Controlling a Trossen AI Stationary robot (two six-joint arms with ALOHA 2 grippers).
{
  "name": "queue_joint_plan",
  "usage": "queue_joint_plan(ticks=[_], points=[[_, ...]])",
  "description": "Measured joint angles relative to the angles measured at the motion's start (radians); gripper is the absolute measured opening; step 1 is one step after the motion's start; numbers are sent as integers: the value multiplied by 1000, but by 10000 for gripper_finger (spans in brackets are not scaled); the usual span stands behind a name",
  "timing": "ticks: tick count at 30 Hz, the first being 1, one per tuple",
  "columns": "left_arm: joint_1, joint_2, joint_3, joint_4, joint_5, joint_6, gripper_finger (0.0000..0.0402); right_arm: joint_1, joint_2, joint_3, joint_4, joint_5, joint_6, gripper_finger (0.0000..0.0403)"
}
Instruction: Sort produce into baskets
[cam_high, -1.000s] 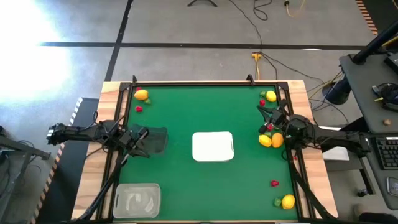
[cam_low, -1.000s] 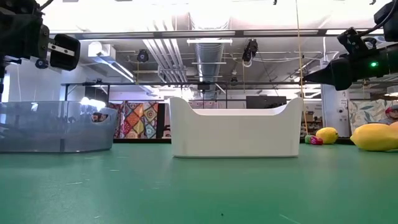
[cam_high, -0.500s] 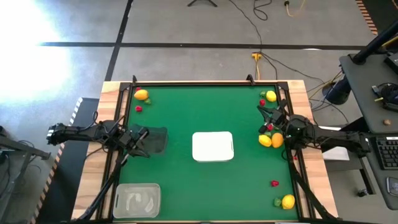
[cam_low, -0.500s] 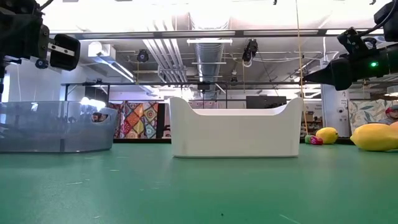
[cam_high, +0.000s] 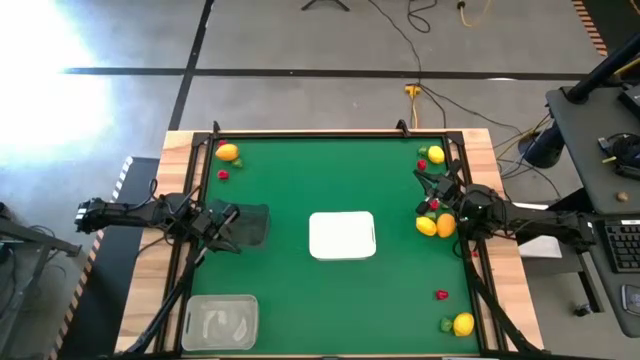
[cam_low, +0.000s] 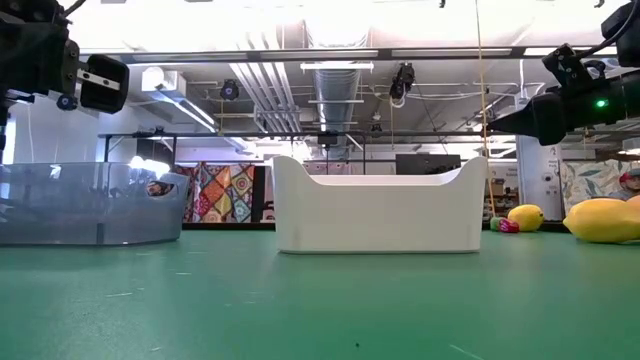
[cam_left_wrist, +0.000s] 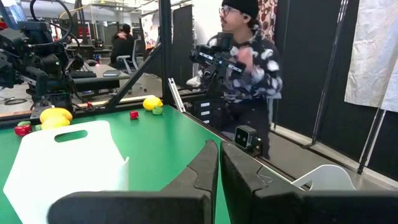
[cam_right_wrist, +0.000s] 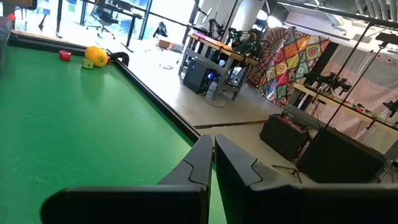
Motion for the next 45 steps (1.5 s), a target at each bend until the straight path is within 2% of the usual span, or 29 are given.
queue_joint_plan(ticks=[43, 45], points=[[0, 0, 0, 0, 0, 0, 2, 0, 0, 0, 5, 1, 0, 13], [0, 0, 0, 0, 0, 0, 2, 0, 0, 0, 14, -16, 39, 13]])
